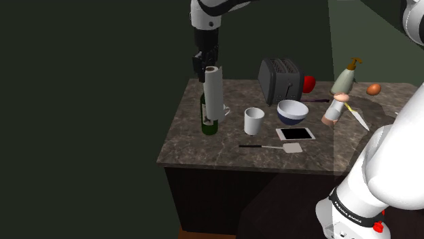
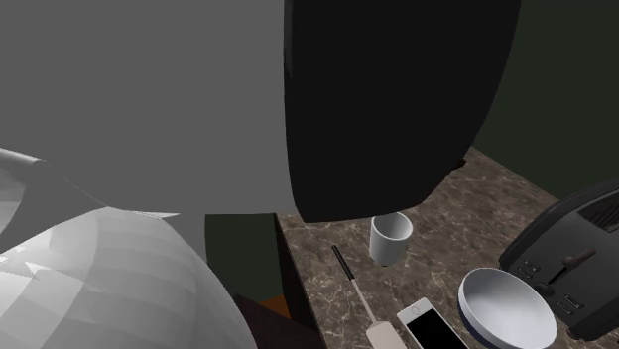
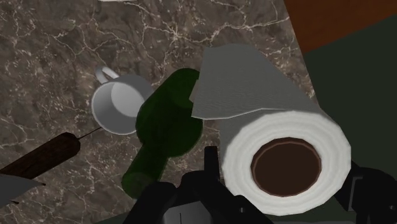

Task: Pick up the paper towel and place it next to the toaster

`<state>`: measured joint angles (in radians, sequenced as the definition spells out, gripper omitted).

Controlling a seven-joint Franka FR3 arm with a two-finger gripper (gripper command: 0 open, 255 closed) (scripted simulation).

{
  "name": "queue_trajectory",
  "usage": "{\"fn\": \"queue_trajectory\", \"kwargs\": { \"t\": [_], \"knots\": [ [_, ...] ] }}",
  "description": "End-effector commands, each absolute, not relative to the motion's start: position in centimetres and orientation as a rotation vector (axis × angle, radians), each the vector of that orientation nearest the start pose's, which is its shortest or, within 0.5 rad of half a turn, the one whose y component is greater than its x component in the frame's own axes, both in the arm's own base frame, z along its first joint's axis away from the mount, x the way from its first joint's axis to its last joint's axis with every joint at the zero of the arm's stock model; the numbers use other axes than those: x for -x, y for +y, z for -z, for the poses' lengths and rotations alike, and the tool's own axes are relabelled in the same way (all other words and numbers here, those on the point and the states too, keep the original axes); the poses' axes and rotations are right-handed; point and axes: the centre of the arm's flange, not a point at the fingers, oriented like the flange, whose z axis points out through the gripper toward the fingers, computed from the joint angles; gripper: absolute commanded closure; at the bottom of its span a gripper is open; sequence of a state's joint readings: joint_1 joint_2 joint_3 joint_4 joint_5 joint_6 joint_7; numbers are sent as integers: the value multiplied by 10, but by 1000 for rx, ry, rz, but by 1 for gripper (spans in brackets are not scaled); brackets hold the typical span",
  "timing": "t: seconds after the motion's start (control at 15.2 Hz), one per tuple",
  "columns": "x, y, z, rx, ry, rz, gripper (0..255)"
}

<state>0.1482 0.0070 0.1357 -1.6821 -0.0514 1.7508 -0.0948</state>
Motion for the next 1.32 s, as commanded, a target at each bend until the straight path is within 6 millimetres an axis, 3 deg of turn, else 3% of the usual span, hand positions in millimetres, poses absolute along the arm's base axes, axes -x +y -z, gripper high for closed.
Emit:
{"fn": "queue_trajectory", "kwargs": {
  "t": [0.0,1.25],
  "knots": [
    [-549,155,-595,3124,-612,105,255],
    [-549,155,-695,3124,-612,105,255]
  ]
}}
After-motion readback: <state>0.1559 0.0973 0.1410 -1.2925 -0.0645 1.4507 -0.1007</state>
